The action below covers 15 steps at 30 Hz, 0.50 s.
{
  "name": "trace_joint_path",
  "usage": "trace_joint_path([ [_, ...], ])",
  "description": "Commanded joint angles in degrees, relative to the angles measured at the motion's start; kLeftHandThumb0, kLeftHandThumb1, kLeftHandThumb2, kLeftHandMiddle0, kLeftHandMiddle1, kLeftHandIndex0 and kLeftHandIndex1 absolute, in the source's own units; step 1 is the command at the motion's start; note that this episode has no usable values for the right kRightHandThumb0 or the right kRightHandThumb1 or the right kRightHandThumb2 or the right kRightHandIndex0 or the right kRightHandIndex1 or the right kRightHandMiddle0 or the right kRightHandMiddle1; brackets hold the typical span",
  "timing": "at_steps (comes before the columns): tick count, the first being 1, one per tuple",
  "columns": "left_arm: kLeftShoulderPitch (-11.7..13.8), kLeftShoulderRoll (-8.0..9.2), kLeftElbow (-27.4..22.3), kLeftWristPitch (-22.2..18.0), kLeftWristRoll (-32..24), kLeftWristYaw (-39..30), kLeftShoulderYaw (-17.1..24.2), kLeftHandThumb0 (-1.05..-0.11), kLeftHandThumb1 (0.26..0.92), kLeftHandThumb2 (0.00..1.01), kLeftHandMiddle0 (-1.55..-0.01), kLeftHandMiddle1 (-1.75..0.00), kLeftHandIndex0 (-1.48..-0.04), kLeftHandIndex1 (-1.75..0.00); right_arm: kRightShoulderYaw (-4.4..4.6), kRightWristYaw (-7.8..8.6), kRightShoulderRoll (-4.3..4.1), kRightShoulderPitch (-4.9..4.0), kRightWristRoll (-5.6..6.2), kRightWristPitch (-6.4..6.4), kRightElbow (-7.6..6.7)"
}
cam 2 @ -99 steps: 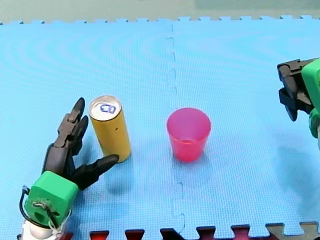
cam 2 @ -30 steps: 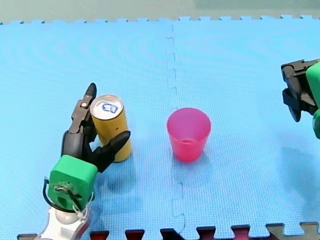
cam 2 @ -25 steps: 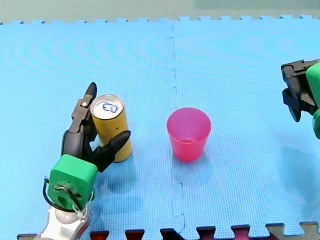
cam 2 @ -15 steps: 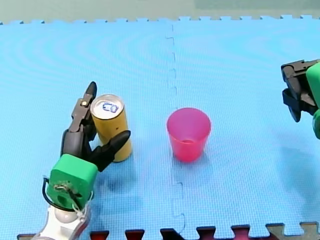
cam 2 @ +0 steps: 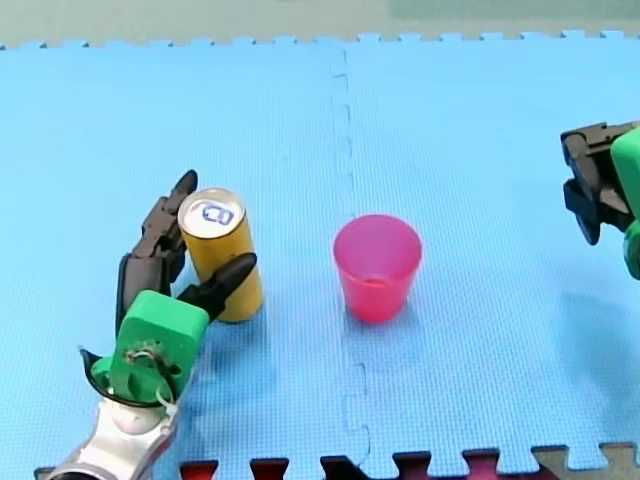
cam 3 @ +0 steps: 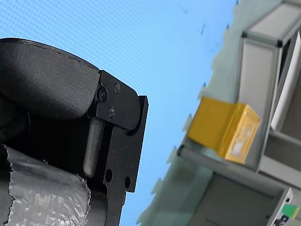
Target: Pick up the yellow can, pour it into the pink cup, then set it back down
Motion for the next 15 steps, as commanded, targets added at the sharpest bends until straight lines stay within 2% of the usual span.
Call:
trace_joint_path([
  [1,-0.4,0.37,-0.8,1.7,0.2,0.6,-0.1,-0.922,0.819,0.0,-0.66,-0.06,-0.53,-0.03,-0.2,0.21,-0.14,0.21,0.27,-0.34,-0.05],
  [6,-0.5,0.54,-2.0,5.3,1.5,3.1,-0.9,-0.907,0.831,0.01,-0.77,-0.08,-0.56,-0.02,-0.31,0.5,-0.17,0.72,0.41,-0.94,-0.16],
  [11,-0.5,0.91,-2.5,7.0,2.5,4.9,-1.7,-0.883,0.867,0.01,-0.94,-0.06,-0.76,-0.05,-0.38,1.16,-0.23,0.95,0.5,-1.31,-0.17],
  [15,-0.6,1.42,-2.8,7.7,2.8,4.9,-2.1,-0.902,0.891,0.01,-0.96,-0.03,-0.8,-0.03,-0.24,1.65,-0.37,0.86,0.33,-1.22,-0.15],
])
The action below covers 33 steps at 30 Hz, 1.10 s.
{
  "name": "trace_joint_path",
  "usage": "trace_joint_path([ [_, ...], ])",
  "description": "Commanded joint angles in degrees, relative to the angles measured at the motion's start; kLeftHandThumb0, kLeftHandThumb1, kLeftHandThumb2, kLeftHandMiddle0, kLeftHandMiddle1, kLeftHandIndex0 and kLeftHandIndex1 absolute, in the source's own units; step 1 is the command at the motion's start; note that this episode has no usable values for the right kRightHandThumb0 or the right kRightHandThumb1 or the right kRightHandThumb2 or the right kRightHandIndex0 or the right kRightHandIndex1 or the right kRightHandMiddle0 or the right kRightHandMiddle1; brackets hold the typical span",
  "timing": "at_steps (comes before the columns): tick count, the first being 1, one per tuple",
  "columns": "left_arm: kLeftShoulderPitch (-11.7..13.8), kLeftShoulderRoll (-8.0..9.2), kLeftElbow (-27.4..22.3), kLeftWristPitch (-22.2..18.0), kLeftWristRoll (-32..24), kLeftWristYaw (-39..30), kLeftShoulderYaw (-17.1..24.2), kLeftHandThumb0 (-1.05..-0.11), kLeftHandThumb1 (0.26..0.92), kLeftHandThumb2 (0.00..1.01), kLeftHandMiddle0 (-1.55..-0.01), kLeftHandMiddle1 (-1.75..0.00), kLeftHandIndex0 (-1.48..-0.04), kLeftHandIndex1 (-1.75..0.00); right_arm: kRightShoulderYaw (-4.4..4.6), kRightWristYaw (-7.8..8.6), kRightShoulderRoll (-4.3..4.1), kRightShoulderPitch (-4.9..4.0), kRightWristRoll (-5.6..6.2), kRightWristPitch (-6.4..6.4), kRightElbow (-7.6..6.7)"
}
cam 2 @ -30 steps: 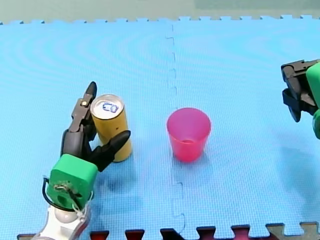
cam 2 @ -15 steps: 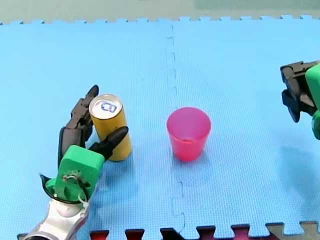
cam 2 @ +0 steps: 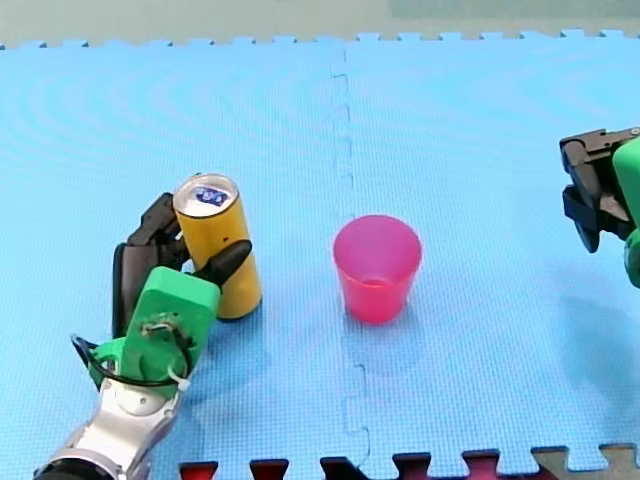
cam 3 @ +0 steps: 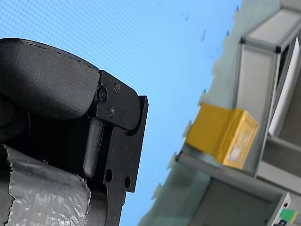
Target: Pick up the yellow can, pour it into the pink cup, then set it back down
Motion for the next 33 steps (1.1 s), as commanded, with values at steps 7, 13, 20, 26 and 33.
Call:
trace_joint_path([
  [7,0.2,-0.03,-1.1,-0.5,-4.9,-5.6,2.2,-0.405,0.8,0.0,-1.35,-0.11,-1.22,-0.08,0.2,-0.03,-0.27,-0.1,-0.05,-0.14,-0.27],
  [13,0.5,-0.07,-3.0,1.1,-7.8,-10.2,3.5,-0.375,0.807,0.0,-1.4,-0.09,-1.24,-0.03,0.44,-0.38,-0.32,-0.27,-0.18,0.14,-0.35],
  [20,1.2,-0.66,-5.7,2.7,-11.5,-15.3,5.2,-0.397,0.813,0.0,-1.39,-0.06,-1.23,-0.01,0.52,-0.3,-0.37,-0.38,-0.12,0.36,-0.3],
  [26,1.6,-1.44,-7.6,3.8,-14.8,-18.8,6.9,-0.403,0.819,0.0,-1.38,-0.04,-1.22,0.0,0.39,-0.6,-0.29,-0.63,-0.06,0.64,-0.12],
  [33,1.3,-1.73,-8.2,4.2,-17.2,-21.7,8.6,-0.406,0.822,0.0,-1.37,-0.03,-1.22,0.0,0.31,-1.35,0.07,-0.83,-0.13,0.69,0.11],
])
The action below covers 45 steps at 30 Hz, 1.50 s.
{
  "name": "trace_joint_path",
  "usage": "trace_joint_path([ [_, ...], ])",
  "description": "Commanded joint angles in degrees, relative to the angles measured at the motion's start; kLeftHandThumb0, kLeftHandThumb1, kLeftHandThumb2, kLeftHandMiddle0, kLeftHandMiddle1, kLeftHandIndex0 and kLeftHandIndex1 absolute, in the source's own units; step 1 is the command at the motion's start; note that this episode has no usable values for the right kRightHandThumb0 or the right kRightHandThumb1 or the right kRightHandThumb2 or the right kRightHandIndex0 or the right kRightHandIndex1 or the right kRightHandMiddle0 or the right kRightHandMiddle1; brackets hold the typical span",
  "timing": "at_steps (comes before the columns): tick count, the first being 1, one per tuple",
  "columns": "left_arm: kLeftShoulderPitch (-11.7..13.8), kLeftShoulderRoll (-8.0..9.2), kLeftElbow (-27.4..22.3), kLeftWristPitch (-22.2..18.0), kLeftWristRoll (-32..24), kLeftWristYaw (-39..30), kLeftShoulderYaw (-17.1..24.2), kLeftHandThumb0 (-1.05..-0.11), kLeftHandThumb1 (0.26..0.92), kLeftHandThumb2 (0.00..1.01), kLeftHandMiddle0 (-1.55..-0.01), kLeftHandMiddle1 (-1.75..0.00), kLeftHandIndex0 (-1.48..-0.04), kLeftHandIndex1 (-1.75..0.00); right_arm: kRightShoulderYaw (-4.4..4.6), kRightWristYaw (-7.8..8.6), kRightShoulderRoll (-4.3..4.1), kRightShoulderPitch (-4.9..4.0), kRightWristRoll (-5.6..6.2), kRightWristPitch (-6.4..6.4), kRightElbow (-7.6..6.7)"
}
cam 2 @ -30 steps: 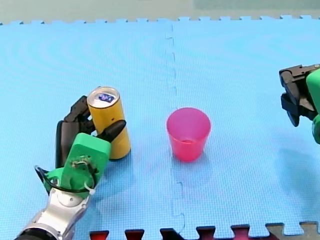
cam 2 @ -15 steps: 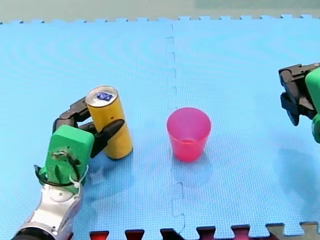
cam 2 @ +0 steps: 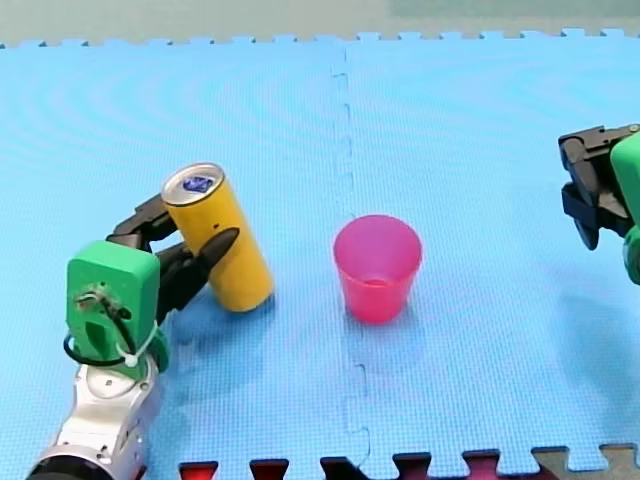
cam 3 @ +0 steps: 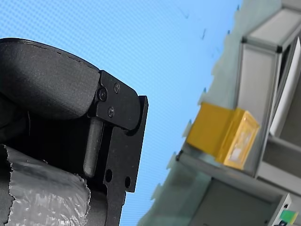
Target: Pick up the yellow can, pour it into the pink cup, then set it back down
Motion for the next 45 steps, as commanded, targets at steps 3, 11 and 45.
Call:
trace_joint_path([
  [3,-0.5,-0.08,-0.6,-0.3,-1.1,-0.7,1.1,-0.409,0.823,0.0,-1.37,-0.02,-1.22,0.0,0.0,-0.41,0.03,-0.46,-0.1,0.36,0.15],
  [11,-1.1,-0.08,1.1,-6.5,1.3,2.4,1.3,-0.414,0.82,0.0,-1.37,-0.01,-1.22,0.0,0.1,-0.47,0.17,-0.69,-0.3,0.73,0.18],
  [45,-7.3,4.39,4.4,-4.2,23.6,29.5,-10.8,-0.438,0.849,0.0,-1.37,-0.01,-1.2,0.0,-0.01,-1.13,1.96,-0.01,-0.11,1.2,0.33],
])
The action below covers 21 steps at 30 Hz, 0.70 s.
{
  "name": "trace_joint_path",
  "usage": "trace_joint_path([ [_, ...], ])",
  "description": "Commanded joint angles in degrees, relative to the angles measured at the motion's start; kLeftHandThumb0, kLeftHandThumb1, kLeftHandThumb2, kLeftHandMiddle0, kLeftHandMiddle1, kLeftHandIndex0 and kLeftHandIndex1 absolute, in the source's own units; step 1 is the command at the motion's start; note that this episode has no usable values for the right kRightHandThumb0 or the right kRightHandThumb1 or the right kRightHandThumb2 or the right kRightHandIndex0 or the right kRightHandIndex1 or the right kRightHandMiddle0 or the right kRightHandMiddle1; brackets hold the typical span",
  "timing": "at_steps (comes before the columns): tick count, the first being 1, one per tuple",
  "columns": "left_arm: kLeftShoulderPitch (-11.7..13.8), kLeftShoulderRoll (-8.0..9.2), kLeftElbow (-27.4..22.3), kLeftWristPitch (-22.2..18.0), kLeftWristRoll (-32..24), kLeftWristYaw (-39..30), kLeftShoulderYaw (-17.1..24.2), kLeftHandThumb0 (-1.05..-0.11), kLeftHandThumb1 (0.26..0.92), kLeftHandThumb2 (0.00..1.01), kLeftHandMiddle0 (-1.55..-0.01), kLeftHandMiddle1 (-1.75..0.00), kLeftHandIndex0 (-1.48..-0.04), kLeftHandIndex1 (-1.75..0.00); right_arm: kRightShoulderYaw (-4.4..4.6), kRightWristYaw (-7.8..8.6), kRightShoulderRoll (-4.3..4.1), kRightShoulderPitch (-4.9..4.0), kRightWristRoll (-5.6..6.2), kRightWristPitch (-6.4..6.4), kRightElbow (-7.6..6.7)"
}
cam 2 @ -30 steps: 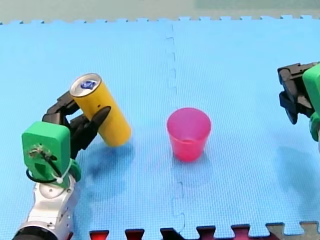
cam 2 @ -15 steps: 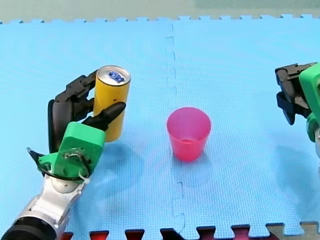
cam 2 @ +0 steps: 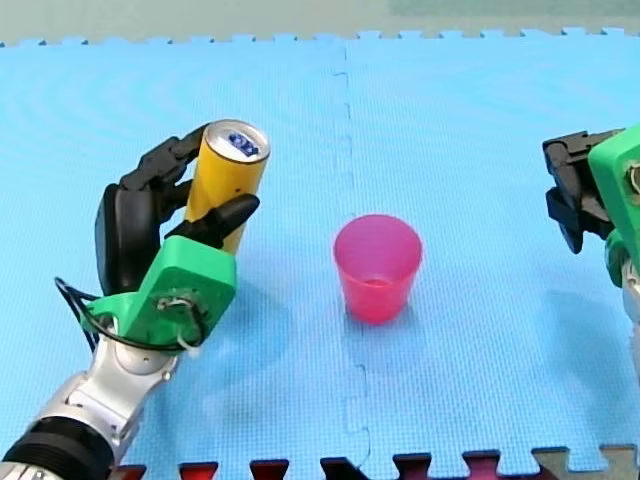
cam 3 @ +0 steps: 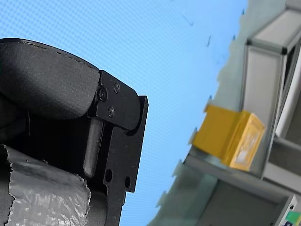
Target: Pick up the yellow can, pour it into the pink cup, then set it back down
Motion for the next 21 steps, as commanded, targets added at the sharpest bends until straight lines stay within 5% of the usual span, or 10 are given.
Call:
trace_joint_path([
  [1,-1.1,0.38,0.8,-0.3,-0.3,-0.3,-0.3,-0.437,0.849,0.0,-1.37,-0.01,-1.2,0.0,-0.12,0.15,-0.01,0.13,0.14,0.11,-0.09],
  [14,-5.1,0.43,3.8,-2.6,-0.2,-2.3,-2.2,-0.439,0.852,0.0,-1.37,-0.01,-1.2,0.0,0.37,-0.55,0.52,0.54,-0.29,-0.89,-0.38],
  [21,-6.6,-0.68,5.1,-3.9,0.7,-1.0,-3.6,-0.444,0.855,0.0,-1.42,-0.03,-1.21,0.0,-0.71,-0.53,1.34,0.71,0.97,-1.2,-0.41],
])
